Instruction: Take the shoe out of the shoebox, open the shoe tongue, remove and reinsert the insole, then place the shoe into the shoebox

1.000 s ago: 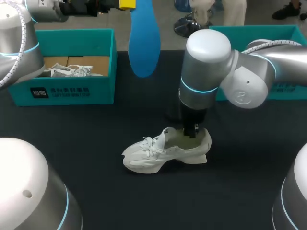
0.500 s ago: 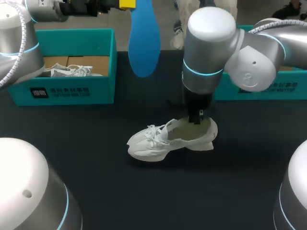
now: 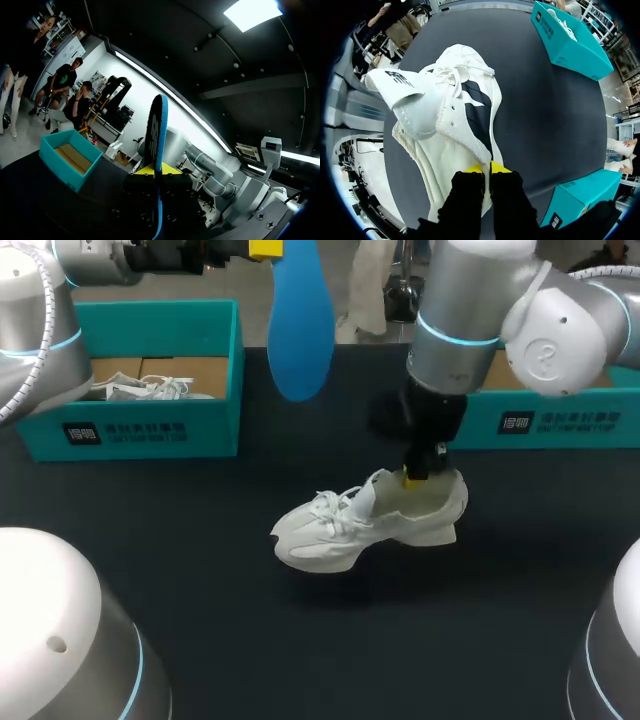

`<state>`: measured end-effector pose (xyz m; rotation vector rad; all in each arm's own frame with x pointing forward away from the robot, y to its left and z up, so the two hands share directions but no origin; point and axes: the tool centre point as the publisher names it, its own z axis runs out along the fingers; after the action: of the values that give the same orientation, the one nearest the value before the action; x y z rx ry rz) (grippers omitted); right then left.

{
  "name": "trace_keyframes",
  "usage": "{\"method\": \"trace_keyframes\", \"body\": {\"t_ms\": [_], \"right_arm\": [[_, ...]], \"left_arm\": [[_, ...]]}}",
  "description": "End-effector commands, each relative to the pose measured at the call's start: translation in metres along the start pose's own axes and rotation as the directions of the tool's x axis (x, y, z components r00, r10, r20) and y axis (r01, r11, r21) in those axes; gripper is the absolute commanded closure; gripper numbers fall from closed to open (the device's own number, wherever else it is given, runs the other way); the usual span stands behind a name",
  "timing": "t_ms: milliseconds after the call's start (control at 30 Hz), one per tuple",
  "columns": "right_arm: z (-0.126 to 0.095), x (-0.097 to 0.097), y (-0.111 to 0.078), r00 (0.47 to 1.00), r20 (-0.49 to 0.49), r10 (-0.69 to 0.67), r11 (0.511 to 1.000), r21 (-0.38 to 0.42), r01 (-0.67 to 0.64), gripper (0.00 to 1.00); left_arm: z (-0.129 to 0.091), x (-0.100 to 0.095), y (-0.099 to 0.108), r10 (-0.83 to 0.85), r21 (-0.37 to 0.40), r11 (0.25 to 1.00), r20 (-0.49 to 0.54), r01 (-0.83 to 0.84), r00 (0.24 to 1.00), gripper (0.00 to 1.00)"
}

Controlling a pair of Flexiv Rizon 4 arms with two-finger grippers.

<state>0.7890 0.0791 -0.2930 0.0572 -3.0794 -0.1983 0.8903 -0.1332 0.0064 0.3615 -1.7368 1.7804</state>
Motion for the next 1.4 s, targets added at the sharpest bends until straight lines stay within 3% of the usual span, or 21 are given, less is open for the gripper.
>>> {"method": "trace_keyframes", "body": {"t_ms": [33,733,833,867,1000,1033,1233,1300,1333,1400], "right_arm": [[0.002,-0.007,-0.001,1.0,-0.026,0.0,1.0,-0.007,0.0,1.0],[0.002,-0.007,-0.001,1.0,-0.026,0.0,1.0,-0.007,0.0,1.0],[0.001,-0.007,-0.007,0.981,-0.041,0.191,0.981,0.033,-0.189,1.0],[0.0,-0.005,-0.007,0.97,-0.048,0.237,0.971,0.044,-0.235,1.0],[-0.004,0.0,-0.018,0.856,-0.054,0.515,0.855,0.099,-0.508,1.0],[-0.004,0.003,-0.018,0.847,-0.053,0.529,0.846,0.109,-0.521,1.0],[-0.007,0.016,-0.019,0.691,-0.065,0.72,0.691,-0.029,-0.722,1.0],[-0.005,0.02,-0.018,0.673,-0.082,0.735,0.672,-0.04,-0.739,1.0],[-0.005,0.022,-0.018,0.636,-0.081,0.767,0.635,-0.045,-0.771,1.0],[-0.004,0.025,-0.016,0.608,-0.103,0.787,0.606,-0.055,-0.793,1.0]], "left_arm": [[0.0,-0.001,0.0,0.001,-0.001,1.0,-0.002,-0.001,1.0,1.0],[0.0,-0.001,0.0,0.001,-0.001,1.0,-0.002,-0.001,1.0,1.0],[0.0,-0.001,0.0,0.001,-0.001,1.0,-0.002,-0.001,1.0,1.0],[0.0,-0.001,0.0,0.001,-0.001,1.0,-0.002,-0.001,1.0,1.0],[0.0,-0.001,0.0,0.001,-0.001,1.0,-0.002,-0.001,1.0,1.0],[0.0,-0.001,0.0,0.001,-0.001,1.0,-0.002,-0.001,1.0,1.0],[0.0,-0.001,0.0,0.001,-0.001,1.0,-0.002,-0.001,1.0,1.0],[0.0,-0.001,0.0,0.001,-0.001,1.0,-0.002,-0.001,1.0,1.0],[0.0,-0.001,0.0,0.001,-0.001,1.0,-0.002,-0.001,1.0,1.0],[0.0,-0.001,0.0,0.001,-0.001,1.0,-0.002,-0.001,1.0,1.0]]}}
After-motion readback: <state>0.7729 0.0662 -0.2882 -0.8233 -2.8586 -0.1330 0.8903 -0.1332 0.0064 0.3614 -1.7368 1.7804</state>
